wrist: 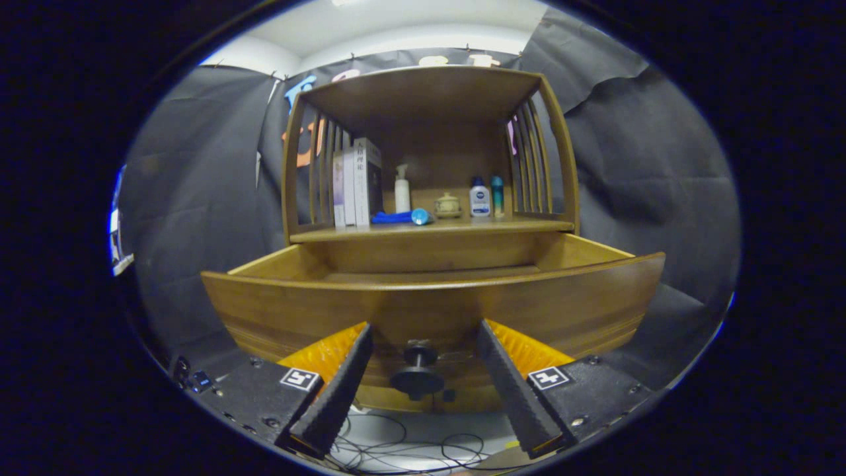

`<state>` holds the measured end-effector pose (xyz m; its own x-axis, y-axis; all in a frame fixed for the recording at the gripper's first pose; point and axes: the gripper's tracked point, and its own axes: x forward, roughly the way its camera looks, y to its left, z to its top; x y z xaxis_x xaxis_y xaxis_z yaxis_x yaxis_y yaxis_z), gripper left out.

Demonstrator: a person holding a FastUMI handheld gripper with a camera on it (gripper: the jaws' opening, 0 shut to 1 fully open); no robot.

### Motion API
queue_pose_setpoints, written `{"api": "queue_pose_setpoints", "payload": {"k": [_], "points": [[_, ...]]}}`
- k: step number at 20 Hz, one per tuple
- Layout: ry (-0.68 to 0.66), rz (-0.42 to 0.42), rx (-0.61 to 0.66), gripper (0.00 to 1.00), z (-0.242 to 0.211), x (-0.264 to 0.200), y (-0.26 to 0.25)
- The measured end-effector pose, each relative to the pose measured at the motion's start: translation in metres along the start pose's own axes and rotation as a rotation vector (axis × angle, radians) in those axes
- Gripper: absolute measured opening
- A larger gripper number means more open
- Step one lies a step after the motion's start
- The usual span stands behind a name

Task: Pull open the drawer, take out the items inside it, and place them on the countertop above the cabinet.

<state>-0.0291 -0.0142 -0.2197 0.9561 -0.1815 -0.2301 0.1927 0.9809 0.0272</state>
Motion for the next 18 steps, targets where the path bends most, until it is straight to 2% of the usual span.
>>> {"api": "queue_pose_setpoints", "payload": {"k": [9, 10, 11, 14, 15, 18], "points": [[0.018, -0.014, 0.024, 1.0, 0.007, 0.022, 0.004], [-0.008, -0.013, 0.035, 0.99, 0.018, 0.029, 0.005], [0.03, -0.009, 0.048, 1.0, 0.013, 0.036, 0.006], [-0.001, -0.008, 0.067, 1.0, 0.03, 0.057, 0.006], [0.04, -0.006, 0.076, 1.0, 0.025, 0.061, 0.007], [0.029, -0.011, 0.089, 0.99, 0.034, 0.08, 0.008]]}}
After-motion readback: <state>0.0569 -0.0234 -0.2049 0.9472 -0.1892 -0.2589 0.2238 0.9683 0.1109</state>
